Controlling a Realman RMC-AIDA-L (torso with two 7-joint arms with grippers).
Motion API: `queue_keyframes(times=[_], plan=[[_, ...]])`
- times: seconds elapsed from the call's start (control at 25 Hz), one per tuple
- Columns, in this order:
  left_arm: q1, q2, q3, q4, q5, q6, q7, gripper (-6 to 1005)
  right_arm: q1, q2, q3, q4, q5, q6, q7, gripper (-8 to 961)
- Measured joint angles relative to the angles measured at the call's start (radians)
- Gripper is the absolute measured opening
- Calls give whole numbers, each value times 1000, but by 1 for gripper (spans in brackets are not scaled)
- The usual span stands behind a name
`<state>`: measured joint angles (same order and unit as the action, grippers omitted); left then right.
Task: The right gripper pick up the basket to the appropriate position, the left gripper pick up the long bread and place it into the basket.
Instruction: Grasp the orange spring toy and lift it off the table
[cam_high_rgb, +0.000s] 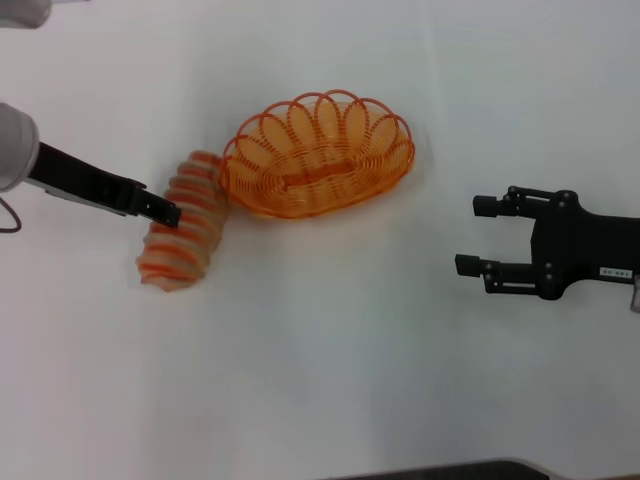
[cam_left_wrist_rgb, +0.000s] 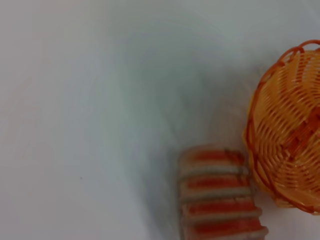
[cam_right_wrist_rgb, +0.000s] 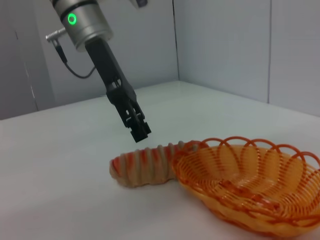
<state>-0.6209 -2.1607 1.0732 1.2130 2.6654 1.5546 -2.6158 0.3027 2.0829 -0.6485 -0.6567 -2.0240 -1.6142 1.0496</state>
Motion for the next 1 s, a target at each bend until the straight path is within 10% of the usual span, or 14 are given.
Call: queue_keyframes(times=[1.0], plan=[[-25, -6, 226, 6, 49, -56, -154, 730, 16, 0, -2, 34, -10, 36, -22, 802]])
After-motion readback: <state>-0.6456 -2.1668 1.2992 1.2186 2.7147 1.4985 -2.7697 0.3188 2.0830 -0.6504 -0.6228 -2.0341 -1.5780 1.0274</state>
